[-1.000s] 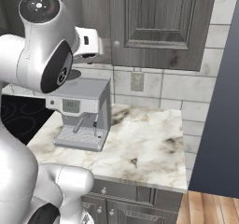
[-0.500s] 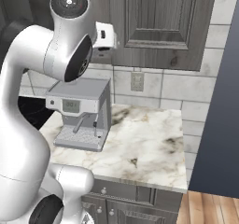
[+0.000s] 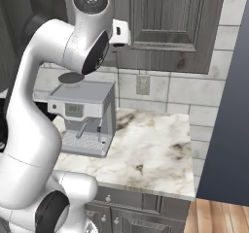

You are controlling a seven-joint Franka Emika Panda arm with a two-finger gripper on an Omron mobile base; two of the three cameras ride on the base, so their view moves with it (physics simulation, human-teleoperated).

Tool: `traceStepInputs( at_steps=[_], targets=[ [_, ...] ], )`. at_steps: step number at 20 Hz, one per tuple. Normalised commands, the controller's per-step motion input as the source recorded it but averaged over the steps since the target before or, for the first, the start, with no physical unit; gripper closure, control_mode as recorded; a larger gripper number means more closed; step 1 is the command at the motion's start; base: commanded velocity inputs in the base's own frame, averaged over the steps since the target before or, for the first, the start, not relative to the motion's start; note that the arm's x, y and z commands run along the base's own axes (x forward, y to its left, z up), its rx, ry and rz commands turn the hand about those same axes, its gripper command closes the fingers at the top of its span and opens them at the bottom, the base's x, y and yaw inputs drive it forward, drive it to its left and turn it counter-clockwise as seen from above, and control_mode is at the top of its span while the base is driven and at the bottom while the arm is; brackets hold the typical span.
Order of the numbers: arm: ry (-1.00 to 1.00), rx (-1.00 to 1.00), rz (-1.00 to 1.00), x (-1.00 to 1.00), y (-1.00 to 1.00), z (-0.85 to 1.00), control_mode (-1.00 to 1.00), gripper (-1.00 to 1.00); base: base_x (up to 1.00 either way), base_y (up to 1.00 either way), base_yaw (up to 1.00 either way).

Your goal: Open the cabinet, pick the kettle from the cabinet, and place it in the sink.

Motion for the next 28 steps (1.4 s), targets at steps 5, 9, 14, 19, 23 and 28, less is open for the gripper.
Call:
traceStepInputs(
  at_steps=[5, 9, 14, 19, 23, 28],
  targets=[
    [0.00, 0.00, -0.01, 0.39, -0.02, 0.00, -1.00, -1.00, 0.00, 0.00, 0.00],
    [0.00, 0.00, -0.04, 0.27, 0.00, -0.02, -1.00, -1.00, 0.00, 0.00, 0.00],
    [0.00, 0.00, -0.02, 0.18, -0.10, -0.14, -1.00, -1.00, 0.00, 0.00, 0.00],
    [0.00, 0.01, -0.05, 0.15, -0.06, -0.21, -1.00, -1.00, 0.00, 0.00, 0.00],
    [-0.02, 0.04, -0.03, 0.25, 0.00, -0.14, -1.00, -1.00, 0.00, 0.00, 0.00],
    [-0.08, 0.04, -0.03, 0.31, 0.06, -0.07, -1.00, -1.00, 0.00, 0.00, 0.00]
  ],
)
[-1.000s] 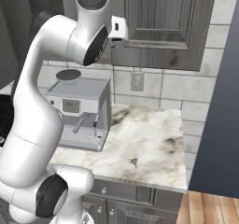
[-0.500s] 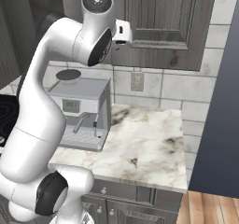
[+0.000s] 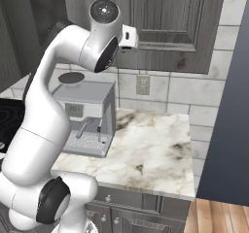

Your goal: Open the cabinet, pick the kettle from the cabinet, and place it in the sink.

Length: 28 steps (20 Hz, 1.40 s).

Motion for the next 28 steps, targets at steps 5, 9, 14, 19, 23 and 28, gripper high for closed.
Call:
traceStepInputs(
  at_steps=[5, 9, 14, 19, 23, 28],
  targets=[
    [0.00, 0.01, -0.01, 0.34, -0.02, 0.00, -1.00, -1.00, 0.00, 0.00, 0.00],
    [0.00, 0.00, -0.01, 0.32, -0.01, -0.02, -1.00, -1.00, 0.00, 0.00, 0.00],
    [0.00, 0.00, 0.00, 0.35, -0.10, 0.00, -1.00, -1.00, 0.00, 0.00, 0.00],
    [0.00, 0.00, 0.00, 0.29, -0.17, 0.00, -1.00, -1.00, 0.00, 0.00, 0.00],
    [0.00, 0.00, 0.00, 0.27, -0.18, 0.00, -1.00, -1.00, 0.00, 0.00, 0.00],
    [0.00, 0.00, 0.00, 0.29, 0.01, -0.03, -1.00, -1.00, 0.00, 0.00, 0.00]
  ],
)
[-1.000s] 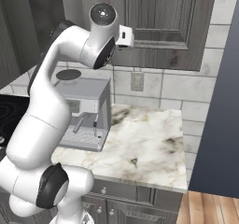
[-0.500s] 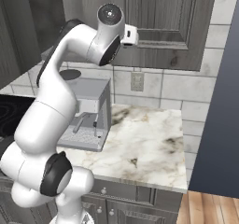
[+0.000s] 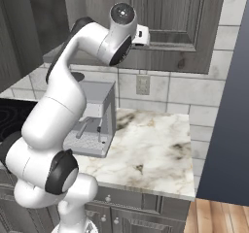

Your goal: Open the cabinet, pick the kettle from the cabinet, and place it in the sink.

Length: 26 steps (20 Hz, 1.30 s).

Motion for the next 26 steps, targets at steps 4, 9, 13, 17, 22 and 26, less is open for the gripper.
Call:
traceStepInputs(
  at_steps=[4, 9, 13, 17, 22, 26],
  targets=[
    [0.00, 0.00, 0.00, 0.27, 0.12, -0.07, -1.00, -1.00, 0.00, 0.00, 0.00],
    [0.00, 0.00, -0.02, 0.16, 0.10, -0.09, -1.00, -1.00, 0.00, 0.00, 0.00],
    [0.00, 0.00, -0.07, 0.12, 0.26, -0.14, -1.00, 1.00, 0.00, 0.00, 0.00],
    [0.00, 0.00, -0.11, 0.14, 0.28, -0.15, -1.00, 1.00, 0.00, 0.00, 0.00],
    [0.01, 0.00, -0.13, 0.15, 0.20, -0.13, -1.00, 1.00, 0.00, 0.00, 0.00],
    [0.00, 0.00, -0.10, 0.11, 0.16, -0.09, -1.00, 1.00, 0.00, 0.00, 0.00]
  ],
)
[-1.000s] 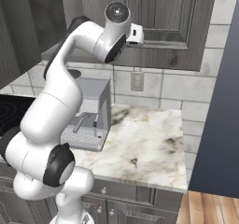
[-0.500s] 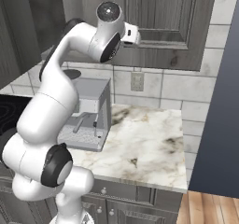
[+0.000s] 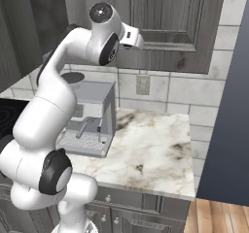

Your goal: Open the cabinet, pick the kettle from the cabinet, and place it in the sink.

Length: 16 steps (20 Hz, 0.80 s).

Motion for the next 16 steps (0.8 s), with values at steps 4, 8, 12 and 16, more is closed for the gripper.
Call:
traceStepInputs(
  at_steps=[4, 8, 12, 16],
  targets=[
    [0.00, 0.02, -0.05, 0.00, 0.06, -0.06, -1.00, 1.00, 0.00, 0.00, 0.00],
    [-0.01, 0.04, -0.01, -0.24, 0.01, -0.05, -1.00, 1.00, 0.00, 0.00, 0.00],
    [-0.07, 0.04, 0.00, -0.42, 0.00, -0.04, -1.00, 1.00, 0.00, 0.00, 0.00],
    [-0.13, 0.02, 0.00, -0.51, -0.12, 0.00, -1.00, 1.00, 0.00, 0.00, 0.00]
  ],
)
